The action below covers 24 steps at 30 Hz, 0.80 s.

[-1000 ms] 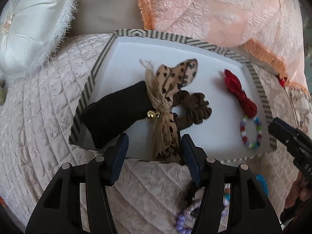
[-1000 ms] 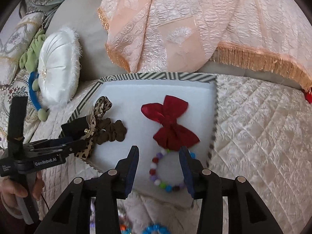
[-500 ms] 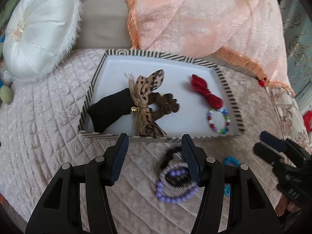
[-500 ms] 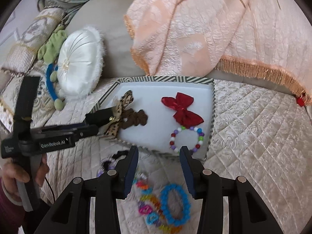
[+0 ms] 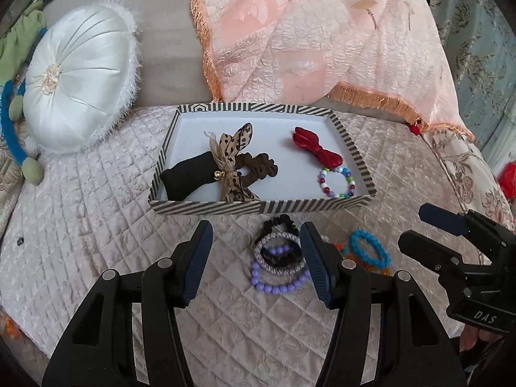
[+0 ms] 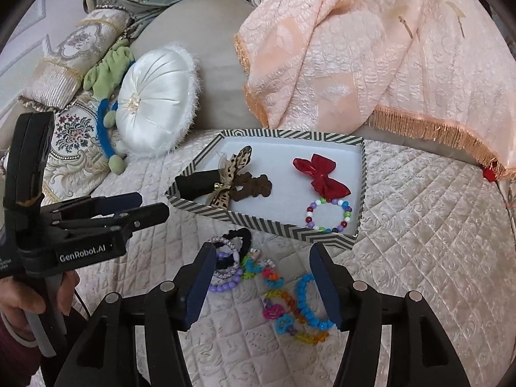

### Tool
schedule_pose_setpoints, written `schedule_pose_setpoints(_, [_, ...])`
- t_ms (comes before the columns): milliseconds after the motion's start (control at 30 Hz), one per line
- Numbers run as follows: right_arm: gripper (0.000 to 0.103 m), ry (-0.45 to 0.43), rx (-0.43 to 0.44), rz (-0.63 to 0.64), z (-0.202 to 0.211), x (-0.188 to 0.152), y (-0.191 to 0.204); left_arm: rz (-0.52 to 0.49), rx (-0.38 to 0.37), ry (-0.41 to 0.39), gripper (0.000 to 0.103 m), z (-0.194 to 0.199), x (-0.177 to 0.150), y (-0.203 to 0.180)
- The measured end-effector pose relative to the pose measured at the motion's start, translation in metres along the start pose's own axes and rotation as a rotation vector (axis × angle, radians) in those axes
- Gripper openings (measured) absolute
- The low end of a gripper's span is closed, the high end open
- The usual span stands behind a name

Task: Organize jewelry
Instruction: 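Grasp silver hair tie with left tool while right tool grasps beaded bracelet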

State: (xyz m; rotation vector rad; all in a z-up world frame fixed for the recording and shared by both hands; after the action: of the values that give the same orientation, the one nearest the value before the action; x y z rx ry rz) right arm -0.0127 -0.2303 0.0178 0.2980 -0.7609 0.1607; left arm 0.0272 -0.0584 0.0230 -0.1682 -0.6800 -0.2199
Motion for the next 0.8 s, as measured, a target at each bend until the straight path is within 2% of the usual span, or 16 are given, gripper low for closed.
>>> schedule_pose_setpoints(167, [0.058, 0.0, -0.001, 0.005, 0.008, -0.004, 0.004, -0.006, -0.006, -0.006, 0.056, 0.01, -0.007, 0.0])
schedule_pose_setpoints(400, [0.059, 0.02, -0.012, 0.022, 0.007, -0.01, 0.004, 0.041, -0.064, 0.053, 0.062, 0.001, -0.012, 0.013])
schedule_pose_setpoints(533, [0.059, 0.059, -0.01, 0.029, -0.006, -0.018, -0.001, 0.071, -0.108, 0.122, 0.062, -0.018, -0.016, 0.018])
schedule_pose_setpoints(800, [0.059, 0.154, -0.003, 0.088, -0.045, -0.039, -0.011, 0.105, -0.146, 0.218, 0.062, -0.062, -0.024, 0.02])
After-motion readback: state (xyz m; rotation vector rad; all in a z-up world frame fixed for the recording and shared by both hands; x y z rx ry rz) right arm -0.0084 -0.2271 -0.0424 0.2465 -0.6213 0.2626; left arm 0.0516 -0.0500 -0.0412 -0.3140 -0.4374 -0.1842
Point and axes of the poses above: each gripper's, at about its wrist camera, not at the fingertips, and z roughly against the way its jaws point, y to its left, x to its top, the point moved 3 cm from there along -z, roughly the way its jaws point, and after that the axes turned 1 degree about x, right-handed, at the moved point
